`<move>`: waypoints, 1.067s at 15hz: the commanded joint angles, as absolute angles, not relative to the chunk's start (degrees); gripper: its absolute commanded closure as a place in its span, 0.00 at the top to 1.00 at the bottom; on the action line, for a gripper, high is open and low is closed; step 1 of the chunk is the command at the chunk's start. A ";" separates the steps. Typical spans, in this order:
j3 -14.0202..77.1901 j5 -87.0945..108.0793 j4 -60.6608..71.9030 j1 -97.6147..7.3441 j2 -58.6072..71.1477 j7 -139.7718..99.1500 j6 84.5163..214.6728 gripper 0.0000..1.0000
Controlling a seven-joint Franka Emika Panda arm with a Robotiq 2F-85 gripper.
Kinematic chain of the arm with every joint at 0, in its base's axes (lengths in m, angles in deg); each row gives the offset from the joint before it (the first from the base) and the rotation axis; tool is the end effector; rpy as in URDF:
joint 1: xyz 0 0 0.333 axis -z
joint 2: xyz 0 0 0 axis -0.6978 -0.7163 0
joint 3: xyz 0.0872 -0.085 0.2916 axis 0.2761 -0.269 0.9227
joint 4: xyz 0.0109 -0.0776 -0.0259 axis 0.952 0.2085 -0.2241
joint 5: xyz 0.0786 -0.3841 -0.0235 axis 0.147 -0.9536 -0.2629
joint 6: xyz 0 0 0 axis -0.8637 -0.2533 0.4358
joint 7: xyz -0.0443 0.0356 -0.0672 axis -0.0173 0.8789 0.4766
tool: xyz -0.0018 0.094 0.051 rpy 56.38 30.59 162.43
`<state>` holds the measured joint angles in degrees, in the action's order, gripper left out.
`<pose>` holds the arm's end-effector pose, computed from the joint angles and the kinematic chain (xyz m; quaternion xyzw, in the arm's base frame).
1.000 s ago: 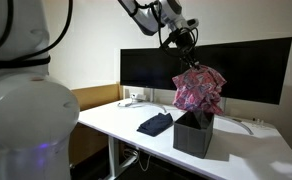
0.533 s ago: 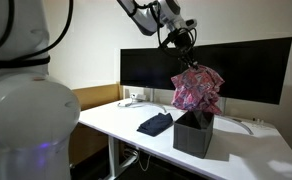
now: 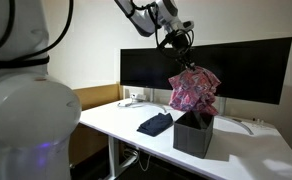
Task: Put the left cloth in the box
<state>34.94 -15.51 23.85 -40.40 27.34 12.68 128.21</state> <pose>0.5471 -0.0736 0.5401 0.9323 -0.2684 0.1249 0.2078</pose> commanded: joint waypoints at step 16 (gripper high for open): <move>33.93 -16.17 28.40 -39.40 30.95 11.74 130.54 0.02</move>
